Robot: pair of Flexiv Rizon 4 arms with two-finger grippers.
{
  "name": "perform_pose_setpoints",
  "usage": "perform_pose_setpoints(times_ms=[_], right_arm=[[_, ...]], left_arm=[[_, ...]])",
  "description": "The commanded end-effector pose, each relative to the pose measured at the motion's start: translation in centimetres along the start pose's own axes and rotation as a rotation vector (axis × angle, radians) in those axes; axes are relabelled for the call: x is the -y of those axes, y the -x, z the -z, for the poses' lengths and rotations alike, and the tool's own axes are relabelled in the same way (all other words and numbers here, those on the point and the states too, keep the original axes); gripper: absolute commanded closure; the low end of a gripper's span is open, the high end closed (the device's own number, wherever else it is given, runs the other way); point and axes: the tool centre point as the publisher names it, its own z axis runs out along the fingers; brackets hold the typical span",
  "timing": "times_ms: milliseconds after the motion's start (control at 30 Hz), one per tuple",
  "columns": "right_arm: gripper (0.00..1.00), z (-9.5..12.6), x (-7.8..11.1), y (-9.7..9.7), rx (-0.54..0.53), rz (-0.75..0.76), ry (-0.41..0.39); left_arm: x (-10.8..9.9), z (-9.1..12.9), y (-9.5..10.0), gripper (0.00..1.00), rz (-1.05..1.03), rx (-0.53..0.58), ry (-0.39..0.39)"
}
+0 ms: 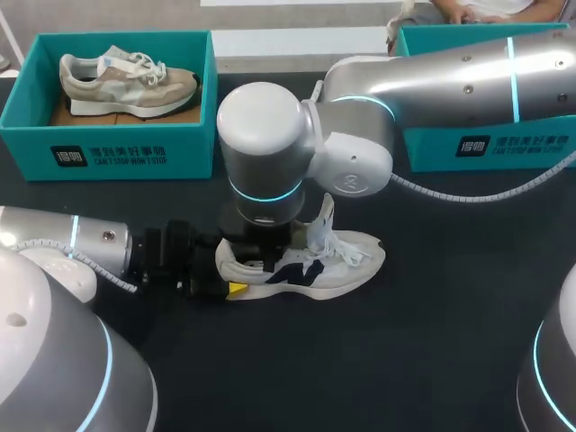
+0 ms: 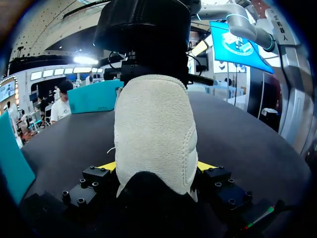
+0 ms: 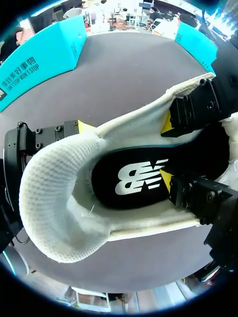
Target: Take the shoe out of the shoebox, open the shoe tongue, remove and reinsert the insole, then place the shoe into the shoebox
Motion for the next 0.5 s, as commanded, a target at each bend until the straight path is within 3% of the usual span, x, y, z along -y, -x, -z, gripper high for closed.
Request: perform_pose_setpoints(times_ms=[33,67,100,133,367,500], right_arm=[[0.62,-2.7,-0.7,-0.6,-0.02,0.0,-0.004],[0.65,-2.8,-0.7,-0.8,-0.028,-0.003,-0.008],[0.75,-2.9,-0.6,-1.1,-0.033,-0.005,-0.011],[0.98,-3.0,-0.5,-1.4,-0.037,-0.006,-0.013],[1.0,-2.5,0.3,-2.9,-0.059,-0.03,-0.041],[1.0,-0.8,1.4,-2.8,-0.044,-0.074,-0.052]], left_arm=[[0.1,-0.1,-0.1,1.0,-0.001,-0.002,0.003],[0.1,-0.1,-0.1,1.0,-0.001,-0.002,0.003],[0.1,-0.1,-0.1,1.0,-0.001,-0.002,0.003],[0.1,-0.1,-0.1,1.0,-0.001,-0.002,0.003],[0.1,-0.1,-0.1,1.0,-0.001,-0.002,0.003],[0.1,-0.1,-0.1,1.0,-0.001,-0.002,0.003]])
